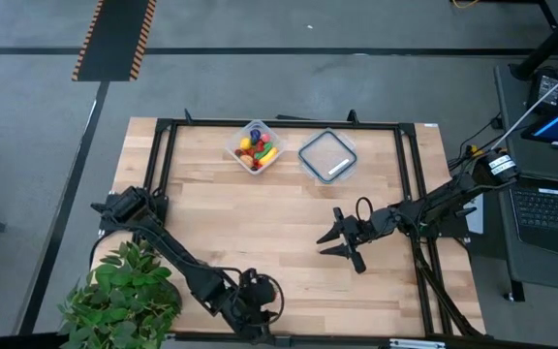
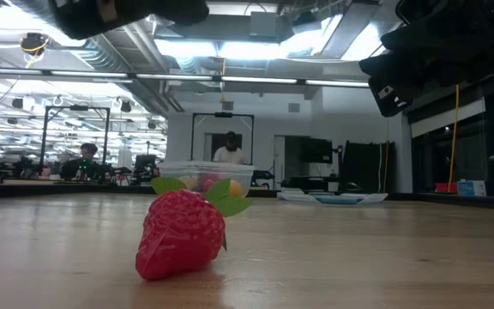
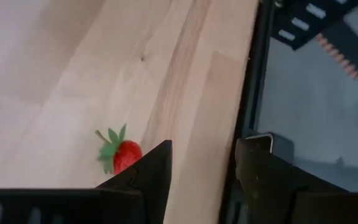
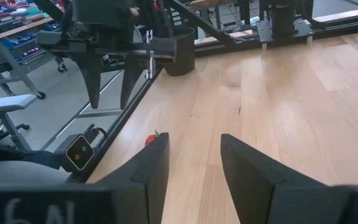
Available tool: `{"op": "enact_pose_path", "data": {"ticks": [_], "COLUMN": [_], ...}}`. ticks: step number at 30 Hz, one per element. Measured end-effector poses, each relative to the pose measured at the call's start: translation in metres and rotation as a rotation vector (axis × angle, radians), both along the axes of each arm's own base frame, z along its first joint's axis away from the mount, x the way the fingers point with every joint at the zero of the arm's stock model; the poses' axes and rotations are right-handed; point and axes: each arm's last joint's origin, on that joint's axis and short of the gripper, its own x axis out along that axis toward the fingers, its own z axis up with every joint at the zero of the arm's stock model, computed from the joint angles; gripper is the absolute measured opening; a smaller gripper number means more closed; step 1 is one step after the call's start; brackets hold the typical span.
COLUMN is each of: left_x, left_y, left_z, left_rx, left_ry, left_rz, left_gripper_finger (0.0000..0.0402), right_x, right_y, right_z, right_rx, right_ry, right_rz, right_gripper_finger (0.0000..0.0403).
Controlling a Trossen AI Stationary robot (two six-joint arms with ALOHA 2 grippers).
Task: Pick and placing Produce into tupperware
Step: Put the strawberry into the transparent container
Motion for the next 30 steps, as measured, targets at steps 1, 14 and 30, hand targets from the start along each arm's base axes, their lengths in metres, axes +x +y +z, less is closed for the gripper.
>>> {"op": "enact_pose_path", "data": {"ticks": [1, 14, 30], "left_x": [0.001, 0.007, 0.022], "left_y": [0.001, 0.015, 0.023], "left_z": [0.0, -0.004, -0.056], "left_rx": [-0.032, -0.091, -0.234], "left_ry": [0.007, 0.08, 0.326], "left_rz": [0.027, 0.105, 0.173], "left_gripper_finger": [0.0169, 0.018, 0.016], "right_x": [0.0, 0.0, 0.0], "right_y": [0.0, 0.0, 0.0], "right_z": [0.0, -0.001, -0.002], "right_rx": [0.0, -0.003, -0.006], "right_ry": [0.0, 0.006, 0.015], "right_rz": [0.0, 0.0, 0.0], "right_gripper_finger": [0.0145, 0.0145, 0.0145]}}
